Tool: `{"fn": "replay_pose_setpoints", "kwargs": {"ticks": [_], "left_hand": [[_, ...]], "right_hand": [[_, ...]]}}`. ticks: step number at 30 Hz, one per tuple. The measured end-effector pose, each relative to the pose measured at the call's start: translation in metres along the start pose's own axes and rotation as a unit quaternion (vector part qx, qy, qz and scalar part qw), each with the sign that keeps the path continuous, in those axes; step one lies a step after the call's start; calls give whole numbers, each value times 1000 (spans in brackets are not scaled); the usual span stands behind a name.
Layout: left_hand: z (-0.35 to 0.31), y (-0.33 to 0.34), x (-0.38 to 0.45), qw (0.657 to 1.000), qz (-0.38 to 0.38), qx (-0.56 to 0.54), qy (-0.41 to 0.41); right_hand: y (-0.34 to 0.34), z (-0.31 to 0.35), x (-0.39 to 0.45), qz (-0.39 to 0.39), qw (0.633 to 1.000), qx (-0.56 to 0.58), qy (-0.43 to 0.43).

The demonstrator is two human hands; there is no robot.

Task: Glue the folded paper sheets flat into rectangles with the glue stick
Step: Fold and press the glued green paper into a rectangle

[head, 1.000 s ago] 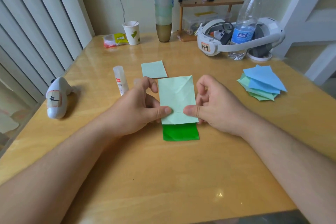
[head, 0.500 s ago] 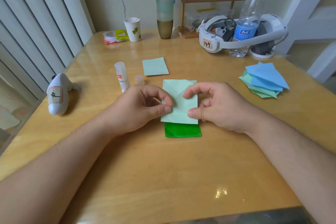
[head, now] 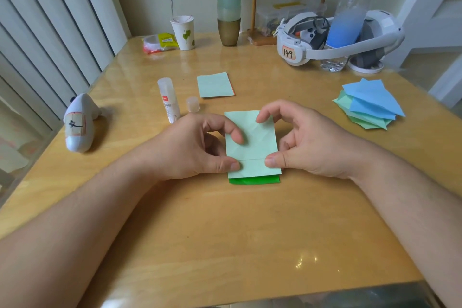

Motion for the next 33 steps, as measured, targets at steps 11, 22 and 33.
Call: {"fn": "replay_pose_setpoints", "kwargs": {"ticks": [11, 22, 33], "left_hand": [[-2, 1, -1, 1000, 4, 28, -8], [-5, 1, -2, 997, -1, 77, -6], [-8, 2, -2, 995, -3, 104, 4]], "right_hand": [[7, -2, 0, 26, 997, -78, 5], [10, 6, -3, 43, 991, -127, 1], [10, 6, -1, 25, 985, -169, -26]]}}
Point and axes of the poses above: each hand's wrist, its own x-axis towards the middle knuckle, its own y-axis out of the palm, z = x × y, the point moved 7 cm from there along x, towards the middle knuckle, and after that the axes turned 4 degrees about -z, right-handed, at the moved point
